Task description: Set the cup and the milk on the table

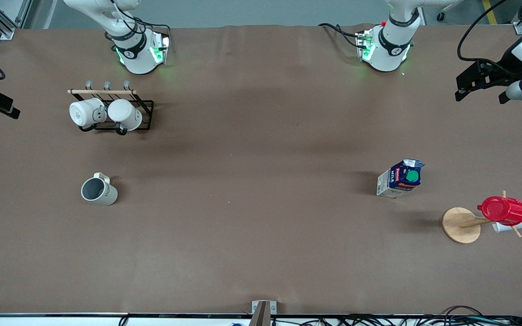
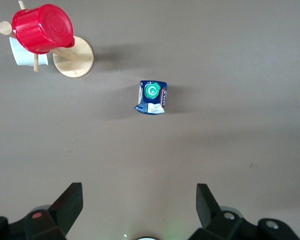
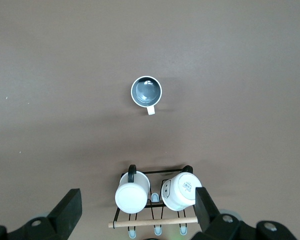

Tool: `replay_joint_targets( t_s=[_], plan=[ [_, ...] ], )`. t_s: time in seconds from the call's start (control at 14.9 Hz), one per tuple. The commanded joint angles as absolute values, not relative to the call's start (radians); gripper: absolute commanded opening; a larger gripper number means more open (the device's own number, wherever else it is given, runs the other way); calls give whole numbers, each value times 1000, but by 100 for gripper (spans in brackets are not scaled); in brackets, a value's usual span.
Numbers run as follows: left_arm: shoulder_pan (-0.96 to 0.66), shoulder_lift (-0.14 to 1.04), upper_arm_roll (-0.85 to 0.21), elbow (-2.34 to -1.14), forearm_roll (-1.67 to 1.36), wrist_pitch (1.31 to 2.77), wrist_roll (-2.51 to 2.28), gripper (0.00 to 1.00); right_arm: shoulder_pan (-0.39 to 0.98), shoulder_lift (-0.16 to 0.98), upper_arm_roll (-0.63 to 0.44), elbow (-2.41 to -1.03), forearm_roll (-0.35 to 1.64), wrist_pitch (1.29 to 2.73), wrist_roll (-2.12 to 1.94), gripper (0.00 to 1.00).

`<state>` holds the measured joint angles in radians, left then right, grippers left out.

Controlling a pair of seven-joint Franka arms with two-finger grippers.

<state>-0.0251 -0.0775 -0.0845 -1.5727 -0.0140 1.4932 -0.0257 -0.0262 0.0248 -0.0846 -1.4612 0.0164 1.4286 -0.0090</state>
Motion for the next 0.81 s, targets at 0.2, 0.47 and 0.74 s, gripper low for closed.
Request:
replay_joint_targets(
  t_s=[0.2, 0.47, 0.74],
  plan=[
    [21, 11, -81, -1713, -31, 1687, 5, 100, -67, 133, -78, -1483, 11, 1561, -35, 100],
    [15, 52, -87, -1859, -26, 1908, 6, 100, -121, 319, -80, -1500, 23, 1748, -294, 100],
    [11, 136, -100, -1881, -26, 1986, 6, 100, -135, 420, -81, -1577, 66, 1915, -337, 100]
  ],
)
